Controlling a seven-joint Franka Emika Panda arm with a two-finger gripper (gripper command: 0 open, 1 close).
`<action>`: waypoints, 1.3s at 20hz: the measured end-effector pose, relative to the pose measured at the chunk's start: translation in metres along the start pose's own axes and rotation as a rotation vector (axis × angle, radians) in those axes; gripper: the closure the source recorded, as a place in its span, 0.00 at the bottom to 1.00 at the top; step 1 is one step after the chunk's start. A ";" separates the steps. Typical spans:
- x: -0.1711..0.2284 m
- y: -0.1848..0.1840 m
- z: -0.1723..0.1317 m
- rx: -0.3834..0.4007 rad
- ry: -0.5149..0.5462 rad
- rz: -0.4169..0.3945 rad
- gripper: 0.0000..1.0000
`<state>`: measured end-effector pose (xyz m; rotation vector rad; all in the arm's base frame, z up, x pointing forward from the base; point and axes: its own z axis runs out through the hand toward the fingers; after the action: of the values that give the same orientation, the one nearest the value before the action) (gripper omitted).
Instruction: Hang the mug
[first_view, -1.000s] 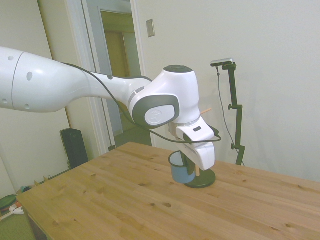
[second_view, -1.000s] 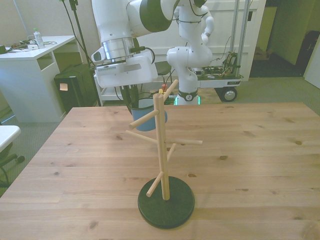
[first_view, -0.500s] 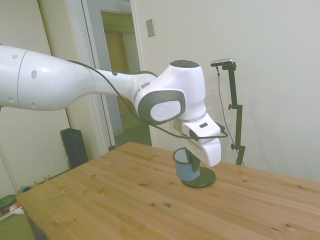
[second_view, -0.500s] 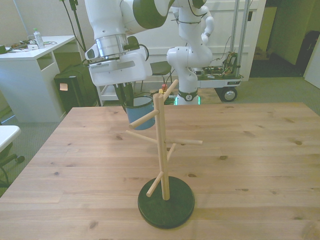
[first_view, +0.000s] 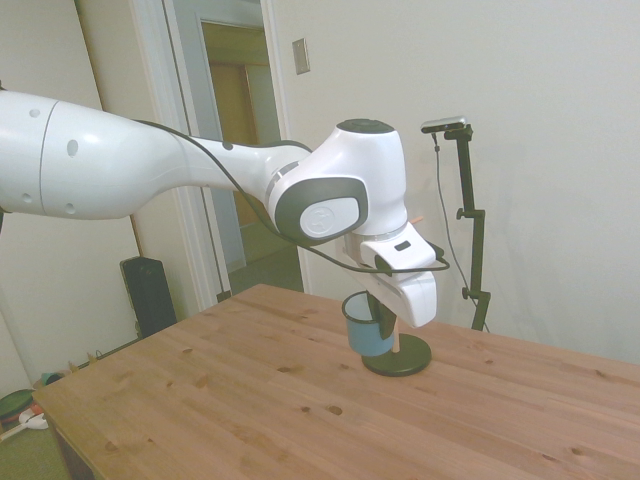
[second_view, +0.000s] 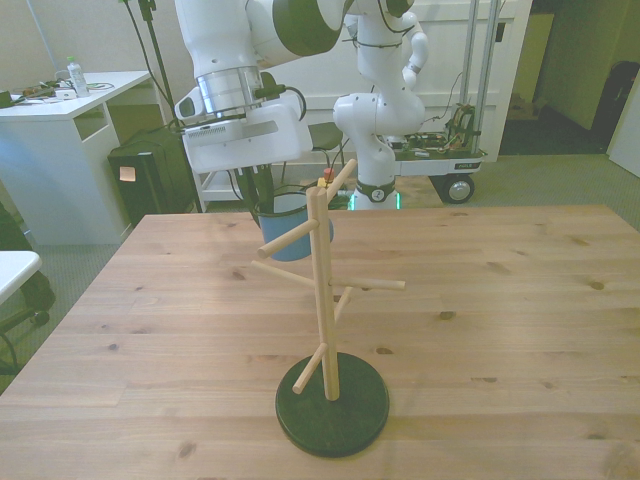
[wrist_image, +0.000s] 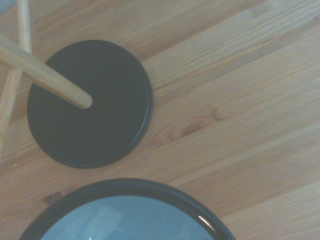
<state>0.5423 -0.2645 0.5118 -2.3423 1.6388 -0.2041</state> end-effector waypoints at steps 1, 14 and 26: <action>-0.003 -0.003 0.002 0.000 -0.003 0.001 1.00; -0.015 -0.023 0.025 -0.008 -0.008 0.033 1.00; -0.018 -0.029 0.036 -0.011 -0.008 0.029 1.00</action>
<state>0.5723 -0.2333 0.4871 -2.3229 1.6735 -0.1798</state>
